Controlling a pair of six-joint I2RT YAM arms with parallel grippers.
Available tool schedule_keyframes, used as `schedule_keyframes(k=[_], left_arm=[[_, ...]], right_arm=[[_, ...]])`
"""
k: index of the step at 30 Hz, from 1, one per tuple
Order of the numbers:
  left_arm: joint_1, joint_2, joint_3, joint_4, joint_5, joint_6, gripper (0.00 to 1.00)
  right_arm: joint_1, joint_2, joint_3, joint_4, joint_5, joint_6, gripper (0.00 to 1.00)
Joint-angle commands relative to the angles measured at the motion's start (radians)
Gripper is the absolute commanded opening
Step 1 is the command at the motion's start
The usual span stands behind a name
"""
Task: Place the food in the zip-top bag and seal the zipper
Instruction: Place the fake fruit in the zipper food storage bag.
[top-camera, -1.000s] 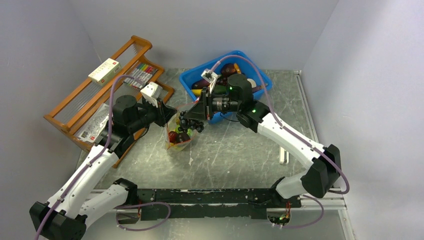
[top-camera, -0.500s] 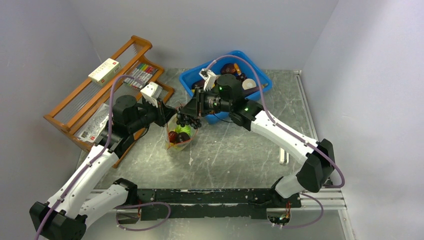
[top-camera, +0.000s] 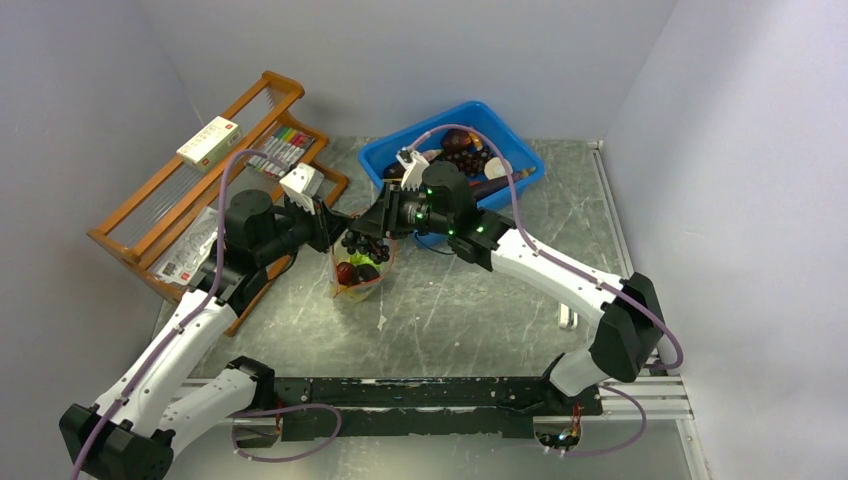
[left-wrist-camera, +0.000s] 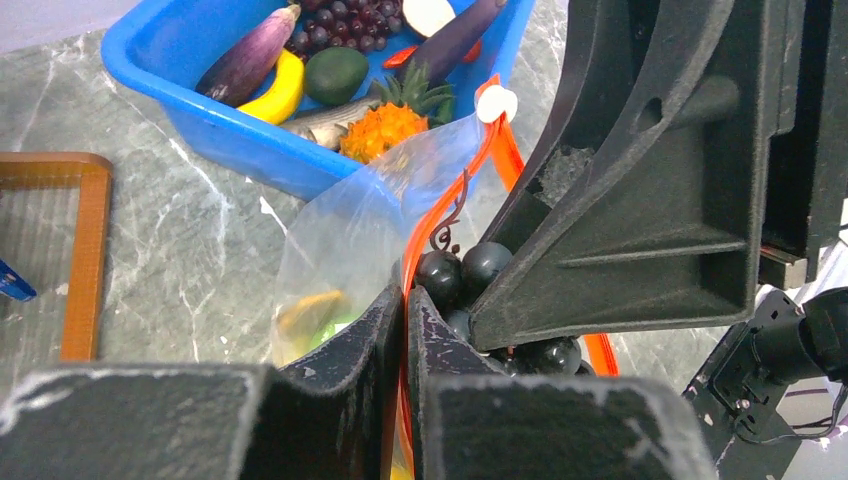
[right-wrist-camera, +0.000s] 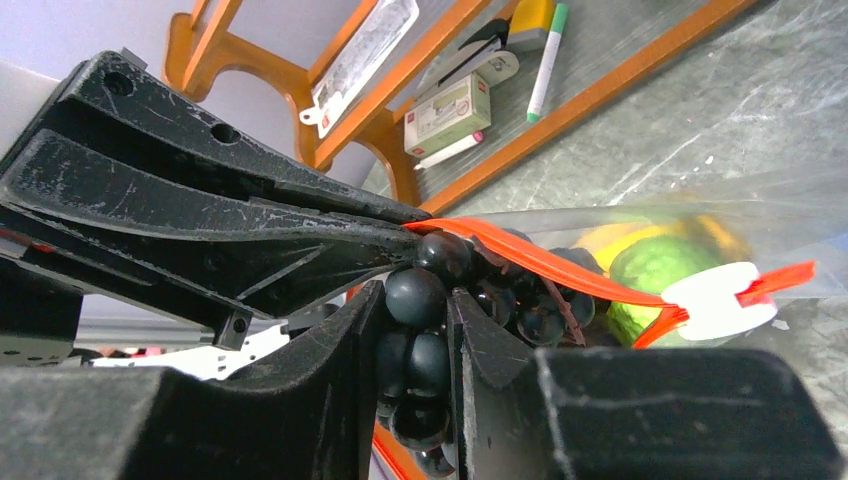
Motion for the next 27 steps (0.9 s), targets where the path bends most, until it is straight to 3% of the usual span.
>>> schedule_keyframes(k=[1,5,14,27], left_arm=[[0.006,-0.007,0.0,0.021,0.007,0.006,0.07],[0.006,-0.013,0.0,0.021,0.004,0.007,0.07],[0.006,-0.012,0.0,0.018,0.001,0.009,0.07],[0.006,-0.004,0.009,0.001,-0.037,0.017,0.07]], right_arm=[[0.01,0.001,-0.008,0.075,0.035,0.026,0.27],[0.011,0.005,-0.004,0.072,0.044,0.024,0.29],[0.013,0.003,0.018,0.013,0.051,-0.024,0.44],[0.013,-0.058,0.035,0.014,0.017,-0.13,0.42]])
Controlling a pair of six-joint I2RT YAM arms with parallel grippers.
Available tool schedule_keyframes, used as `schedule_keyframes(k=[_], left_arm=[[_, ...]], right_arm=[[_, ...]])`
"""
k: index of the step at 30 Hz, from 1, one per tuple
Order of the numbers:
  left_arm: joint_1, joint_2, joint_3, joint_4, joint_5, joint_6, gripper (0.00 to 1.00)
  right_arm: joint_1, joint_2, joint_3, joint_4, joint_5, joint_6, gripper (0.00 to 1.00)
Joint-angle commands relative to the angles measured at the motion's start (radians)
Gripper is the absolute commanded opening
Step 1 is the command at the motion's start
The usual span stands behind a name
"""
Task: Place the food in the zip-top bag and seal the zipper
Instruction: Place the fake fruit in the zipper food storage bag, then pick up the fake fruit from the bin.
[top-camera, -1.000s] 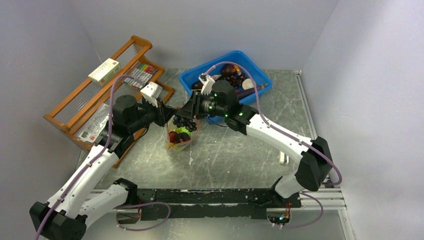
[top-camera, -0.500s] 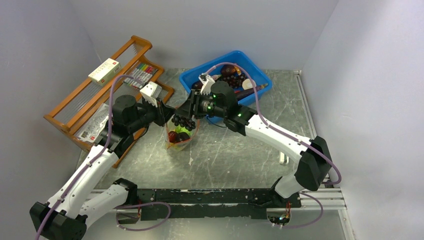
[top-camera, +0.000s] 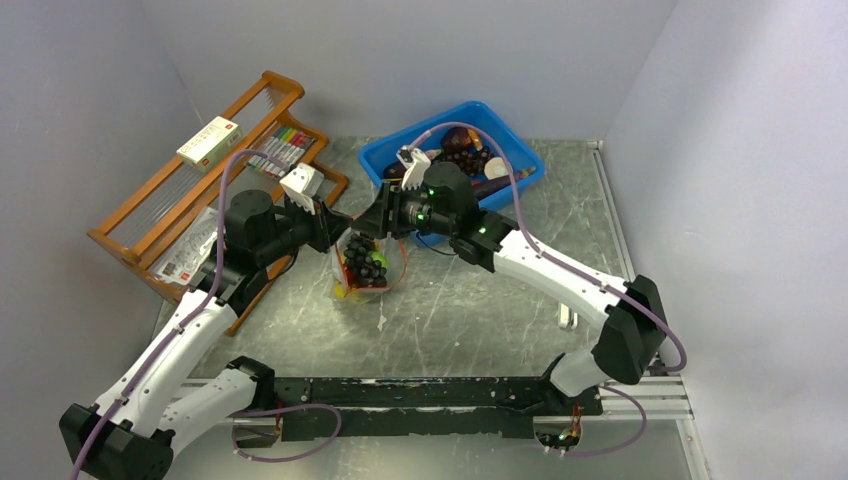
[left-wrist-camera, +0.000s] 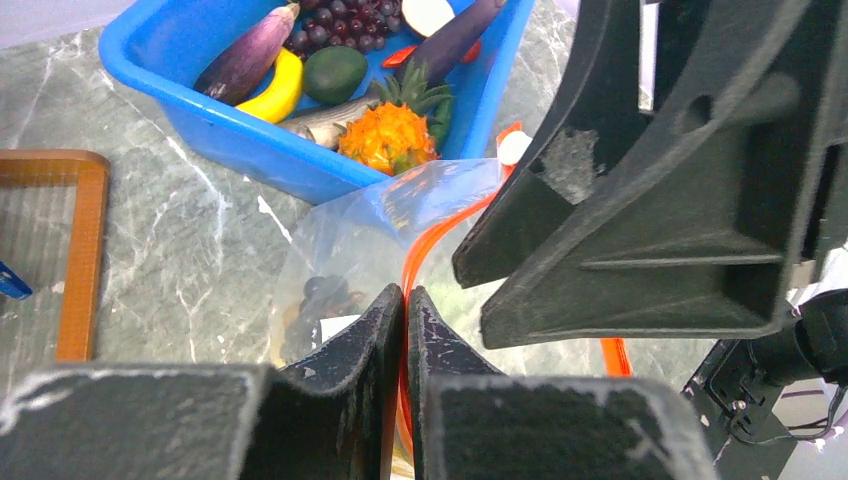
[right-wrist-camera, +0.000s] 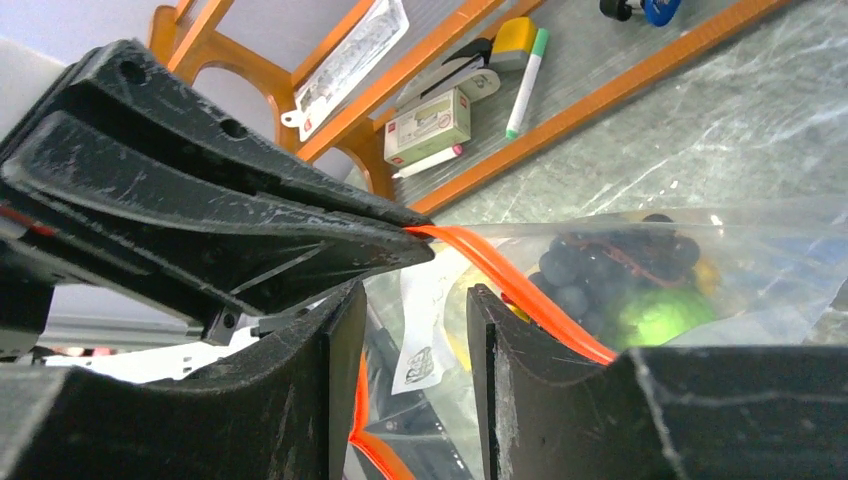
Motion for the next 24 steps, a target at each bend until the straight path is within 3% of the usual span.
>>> schedule_keyframes(k=[1,10,18,24], left_arm=[[0.004,-0.003,0.009,-0.002,-0.04,0.017,0.07],[0.005,0.004,0.013,-0.019,-0.088,0.016,0.07],[0.006,-0.01,0.013,-0.022,-0.112,0.013,0.07],[0.006,-0.013,0.008,-0.012,-0.091,0.014,0.07]], right_arm=[[0.005,-0.051,0.048,0.012,-0.023,-0.078,0.42],[-0.019,-0.091,0.137,-0.08,0.079,-0.25,0.43],[-0.133,-0.069,0.128,-0.083,0.25,-0.404,0.45],[-0.306,0.087,0.128,-0.04,0.287,-0.262,0.43]])
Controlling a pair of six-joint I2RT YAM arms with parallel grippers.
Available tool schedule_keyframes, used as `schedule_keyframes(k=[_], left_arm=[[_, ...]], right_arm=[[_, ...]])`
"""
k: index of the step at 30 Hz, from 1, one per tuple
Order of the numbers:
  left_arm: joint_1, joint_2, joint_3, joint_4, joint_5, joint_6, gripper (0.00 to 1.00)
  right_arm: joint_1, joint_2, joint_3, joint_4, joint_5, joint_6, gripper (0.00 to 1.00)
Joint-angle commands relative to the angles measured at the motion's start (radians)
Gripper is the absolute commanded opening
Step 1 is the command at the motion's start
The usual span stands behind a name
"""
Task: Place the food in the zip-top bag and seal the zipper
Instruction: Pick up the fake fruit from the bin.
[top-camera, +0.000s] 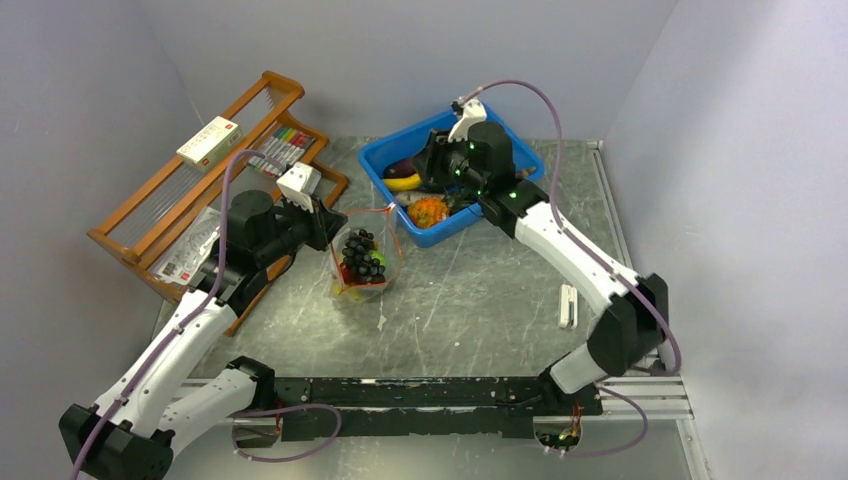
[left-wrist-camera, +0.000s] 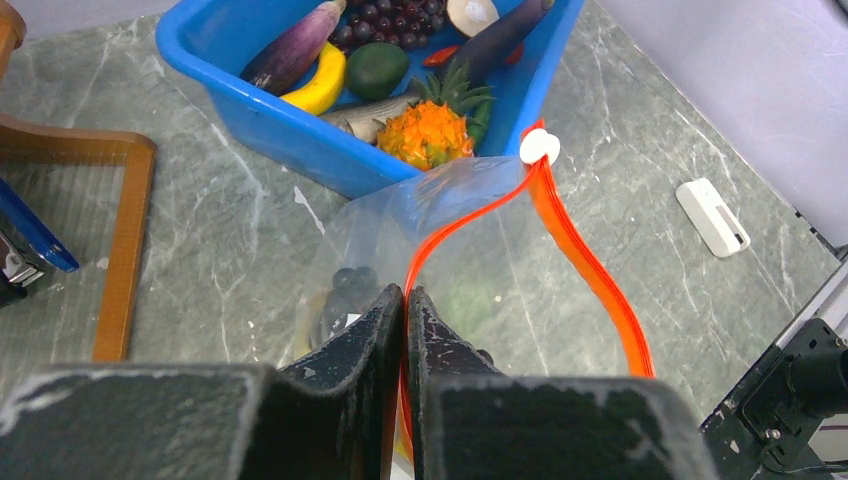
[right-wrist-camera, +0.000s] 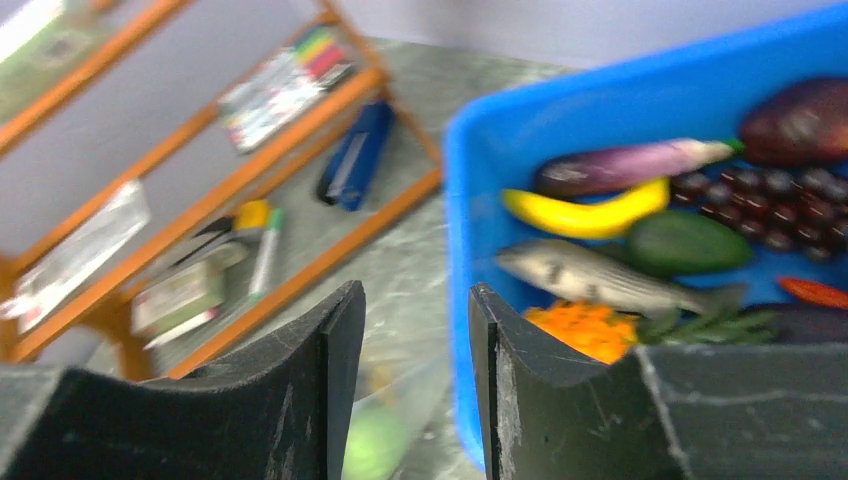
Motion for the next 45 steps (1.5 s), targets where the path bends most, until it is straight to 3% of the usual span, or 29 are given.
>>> schedule_keyframes(k=[1,5,14,16,26,34,45], left_arm=[[0.006,-0.008,0.01,0.007,0.001,0.011,0.07],[0.006,-0.01,0.01,0.006,0.009,0.011,0.07],[0.006,-0.016,0.011,0.009,0.014,0.008,0.07],[0.006,-0.015,0.01,0.007,0.016,0.01,0.07],[0.009,-0.01,0.015,0.005,0.015,0.013,0.07],[0.026,-0.011,0.014,0.005,0.021,0.013,0.07],[0.027,-0.003,0.016,0.003,0.03,0.009,0.07]], right_arm=[[-0.107,0.131,0.005,0.038,0.071,0.093,0.43],[-0.143,0.245,0.046,0.094,0.113,-0.024,0.43],[-0.203,0.478,0.184,0.174,0.338,-0.394,0.28],[-0.242,0.528,0.221,0.171,0.299,-0.436,0.27],[-0.377,0.743,0.445,0.109,0.089,-0.514,0.25],[-0.428,0.864,0.593,0.082,0.011,-0.538,0.32],[-0.431,0.984,0.709,0.047,0.031,-0.579,0.36]])
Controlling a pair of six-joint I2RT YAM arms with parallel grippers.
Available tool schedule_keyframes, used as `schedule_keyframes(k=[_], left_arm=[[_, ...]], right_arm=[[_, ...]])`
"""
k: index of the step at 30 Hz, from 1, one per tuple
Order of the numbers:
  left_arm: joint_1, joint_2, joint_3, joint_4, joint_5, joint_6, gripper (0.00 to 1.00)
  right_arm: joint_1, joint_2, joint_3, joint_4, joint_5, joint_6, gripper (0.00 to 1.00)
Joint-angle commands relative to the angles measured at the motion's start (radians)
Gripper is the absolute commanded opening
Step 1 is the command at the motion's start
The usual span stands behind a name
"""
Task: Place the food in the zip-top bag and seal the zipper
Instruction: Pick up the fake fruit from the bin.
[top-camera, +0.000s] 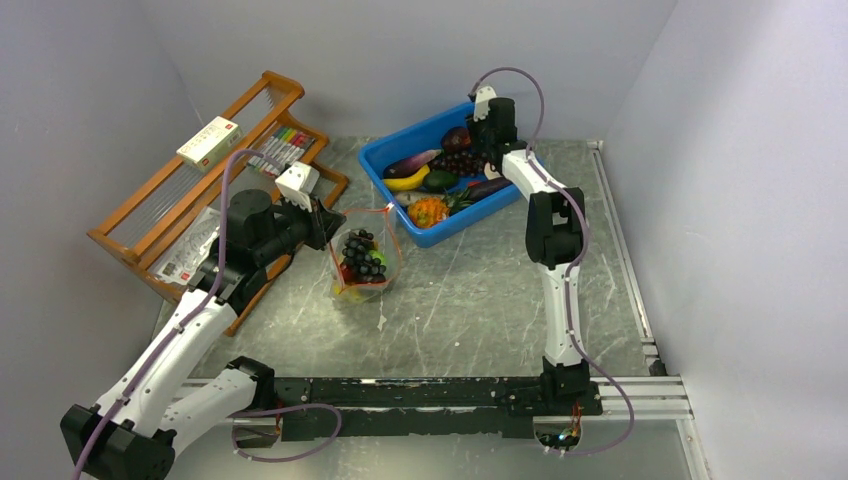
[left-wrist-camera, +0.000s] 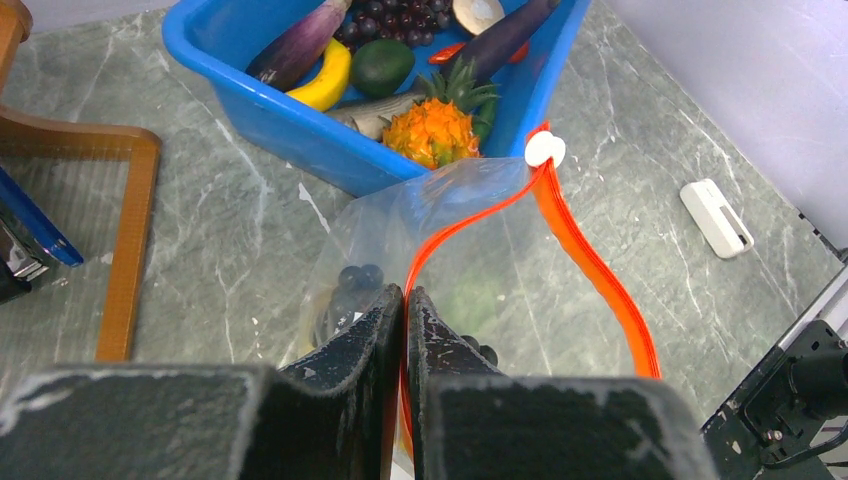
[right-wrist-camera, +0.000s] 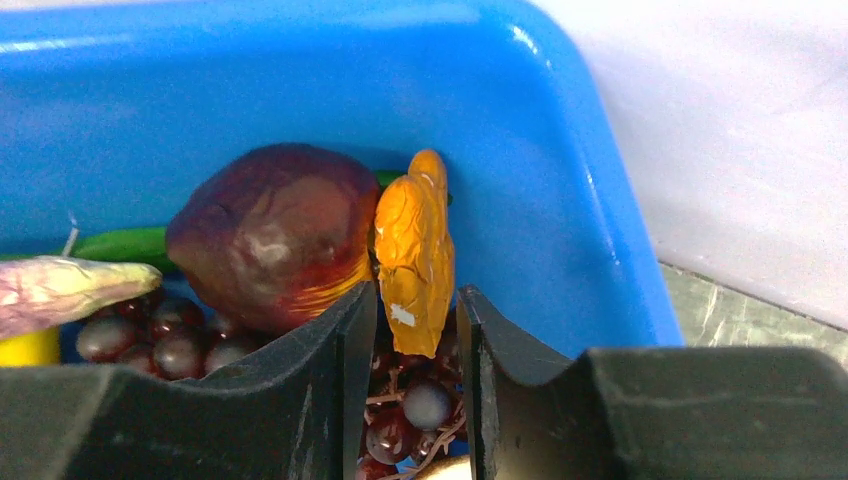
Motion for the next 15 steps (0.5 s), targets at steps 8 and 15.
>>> schedule_keyframes(k=[8,15], left_arm=[[0.013,0.002,0.017,0.007,0.025,0.006,0.07],[0.015,-0.004,0.016,0.006,0.013,0.009,0.07]], right_arm=[[-0.004,0.074,0.067,-0.031,0.005,-0.1,0.37],[-0.003,0.102,0.098,-0.031,-0.007,-0.101,0.31]])
